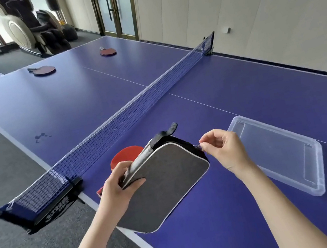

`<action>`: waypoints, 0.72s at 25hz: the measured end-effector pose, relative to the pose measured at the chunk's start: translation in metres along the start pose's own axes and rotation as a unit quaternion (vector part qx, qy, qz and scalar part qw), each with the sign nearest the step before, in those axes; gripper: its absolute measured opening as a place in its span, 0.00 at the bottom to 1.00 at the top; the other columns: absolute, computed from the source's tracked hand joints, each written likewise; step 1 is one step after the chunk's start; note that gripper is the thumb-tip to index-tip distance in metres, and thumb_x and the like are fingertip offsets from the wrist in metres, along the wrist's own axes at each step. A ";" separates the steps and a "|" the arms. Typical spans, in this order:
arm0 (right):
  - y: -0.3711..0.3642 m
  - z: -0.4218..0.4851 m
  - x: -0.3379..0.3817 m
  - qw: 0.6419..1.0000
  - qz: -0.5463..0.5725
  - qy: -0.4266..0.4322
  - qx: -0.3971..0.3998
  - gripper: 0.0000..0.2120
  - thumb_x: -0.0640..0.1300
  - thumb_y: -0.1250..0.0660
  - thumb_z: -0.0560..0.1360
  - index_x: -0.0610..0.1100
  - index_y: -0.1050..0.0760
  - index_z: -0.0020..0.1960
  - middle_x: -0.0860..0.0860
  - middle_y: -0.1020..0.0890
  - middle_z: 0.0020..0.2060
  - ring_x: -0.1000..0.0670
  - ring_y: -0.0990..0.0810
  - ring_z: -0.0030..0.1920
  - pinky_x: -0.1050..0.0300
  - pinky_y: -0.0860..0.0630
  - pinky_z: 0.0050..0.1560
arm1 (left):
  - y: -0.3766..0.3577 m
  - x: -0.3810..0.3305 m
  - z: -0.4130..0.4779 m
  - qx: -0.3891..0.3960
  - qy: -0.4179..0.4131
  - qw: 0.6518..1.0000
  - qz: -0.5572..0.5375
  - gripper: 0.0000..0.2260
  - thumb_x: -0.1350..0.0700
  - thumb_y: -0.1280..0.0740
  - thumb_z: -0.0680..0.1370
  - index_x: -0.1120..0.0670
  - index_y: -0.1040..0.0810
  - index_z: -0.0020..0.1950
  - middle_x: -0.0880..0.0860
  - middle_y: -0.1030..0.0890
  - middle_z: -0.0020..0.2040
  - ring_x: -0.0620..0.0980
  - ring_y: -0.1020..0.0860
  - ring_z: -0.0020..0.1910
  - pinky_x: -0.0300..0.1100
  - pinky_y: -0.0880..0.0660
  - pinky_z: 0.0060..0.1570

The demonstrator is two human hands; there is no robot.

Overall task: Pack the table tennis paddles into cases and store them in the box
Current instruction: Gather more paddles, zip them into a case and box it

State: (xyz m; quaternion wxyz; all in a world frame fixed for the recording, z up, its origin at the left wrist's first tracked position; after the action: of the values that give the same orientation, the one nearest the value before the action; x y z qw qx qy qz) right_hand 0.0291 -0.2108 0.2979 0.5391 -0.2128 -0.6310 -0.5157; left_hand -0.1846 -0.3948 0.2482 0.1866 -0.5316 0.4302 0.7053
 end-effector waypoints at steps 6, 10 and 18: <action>0.018 0.015 -0.020 0.996 0.015 -0.059 -0.062 0.06 0.36 0.30 0.72 0.46 0.19 0.41 0.52 0.16 0.33 0.55 0.19 0.36 0.61 0.21 0.42 | 0.005 -0.004 0.055 0.088 0.068 0.968 -0.224 0.19 0.52 0.21 0.65 0.50 0.21 0.53 0.56 0.17 0.50 0.58 0.19 0.47 0.59 0.23 0.50; 0.011 0.013 -0.021 0.991 -0.009 -0.049 -0.125 0.04 0.37 0.29 0.72 0.45 0.19 0.41 0.49 0.17 0.34 0.55 0.20 0.35 0.67 0.25 0.40 | -0.005 -0.001 0.099 0.166 0.123 0.933 -0.294 0.34 0.41 0.18 0.51 0.52 0.21 0.52 0.59 0.17 0.49 0.56 0.18 0.45 0.54 0.21 0.47; -0.030 0.003 -0.027 0.969 -0.114 -0.018 -0.219 0.09 0.30 0.30 0.70 0.44 0.22 0.38 0.56 0.20 0.34 0.57 0.24 0.33 0.70 0.28 0.37 | -0.026 -0.011 0.166 0.184 0.149 0.912 -0.335 0.11 0.60 0.29 0.74 0.56 0.24 0.55 0.57 0.16 0.48 0.51 0.17 0.41 0.47 0.18 0.39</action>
State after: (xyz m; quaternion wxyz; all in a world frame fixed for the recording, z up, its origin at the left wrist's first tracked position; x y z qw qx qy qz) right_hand 0.0123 -0.2117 0.2611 0.4056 -0.2618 -0.5328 -0.6951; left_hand -0.2599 -0.2444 0.2581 0.4397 -0.6999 0.3717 0.4227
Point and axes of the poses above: each hand's wrist, its own z-axis towards the middle knuckle, its own y-axis out of the back of the hand, x = y × z, the point moved 2 cm from there along z, towards the middle knuckle
